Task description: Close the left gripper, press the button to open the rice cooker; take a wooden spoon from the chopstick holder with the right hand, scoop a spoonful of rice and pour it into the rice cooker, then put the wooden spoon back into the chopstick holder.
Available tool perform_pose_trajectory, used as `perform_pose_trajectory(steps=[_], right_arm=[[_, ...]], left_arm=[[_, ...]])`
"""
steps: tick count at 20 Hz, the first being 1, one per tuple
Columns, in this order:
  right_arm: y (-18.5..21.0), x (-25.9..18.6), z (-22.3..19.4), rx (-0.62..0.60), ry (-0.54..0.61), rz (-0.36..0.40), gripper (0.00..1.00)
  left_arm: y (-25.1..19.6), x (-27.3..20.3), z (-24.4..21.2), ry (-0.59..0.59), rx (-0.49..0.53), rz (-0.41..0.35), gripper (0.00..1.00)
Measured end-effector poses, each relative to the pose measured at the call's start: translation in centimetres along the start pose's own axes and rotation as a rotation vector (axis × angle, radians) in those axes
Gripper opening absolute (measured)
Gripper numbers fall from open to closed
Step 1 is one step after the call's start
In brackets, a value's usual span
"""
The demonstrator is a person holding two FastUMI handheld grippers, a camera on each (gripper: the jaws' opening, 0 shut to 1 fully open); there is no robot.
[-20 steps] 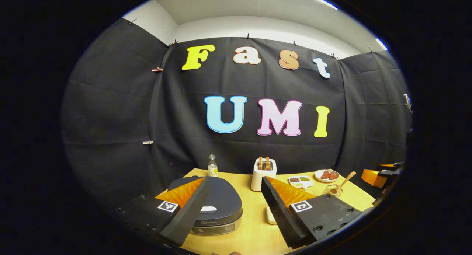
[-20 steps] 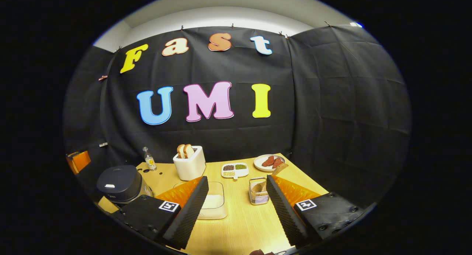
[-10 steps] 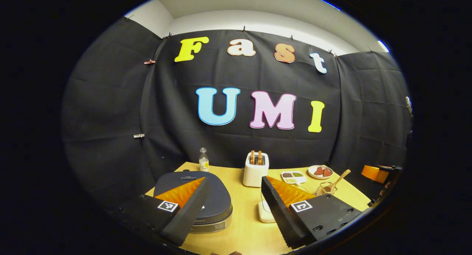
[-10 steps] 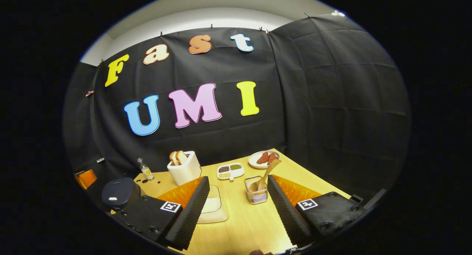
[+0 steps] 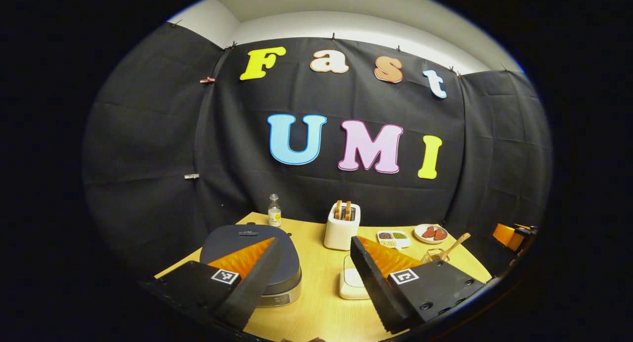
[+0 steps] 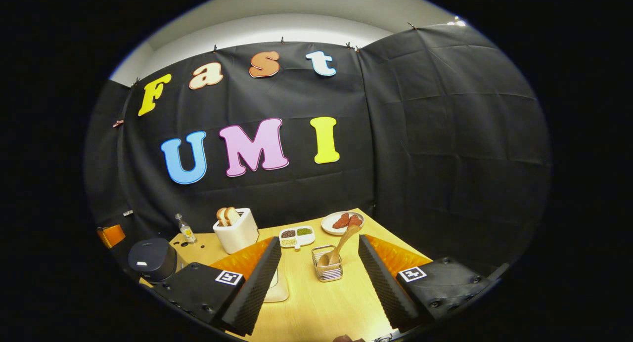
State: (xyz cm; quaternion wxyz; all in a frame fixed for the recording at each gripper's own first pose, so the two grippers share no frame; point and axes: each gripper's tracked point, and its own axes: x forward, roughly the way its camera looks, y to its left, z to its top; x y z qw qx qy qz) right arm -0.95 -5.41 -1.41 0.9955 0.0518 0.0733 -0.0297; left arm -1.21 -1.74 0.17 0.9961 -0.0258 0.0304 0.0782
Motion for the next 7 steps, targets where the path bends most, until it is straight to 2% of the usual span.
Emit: perform_pose_trajectory(steps=[4,7], right_arm=[[-0.3,1.1,-1.0,0.008,0.064,0.071,0.98],[-0.2,1.8,-0.5,-0.006,0.065,0.136,0.98]], left_arm=[[-1.3,-1.0,0.7,-0.027,-0.004,0.027,0.95],[-2.5,-1.8,0.7,-0.029,-0.027,0.036,0.95]])
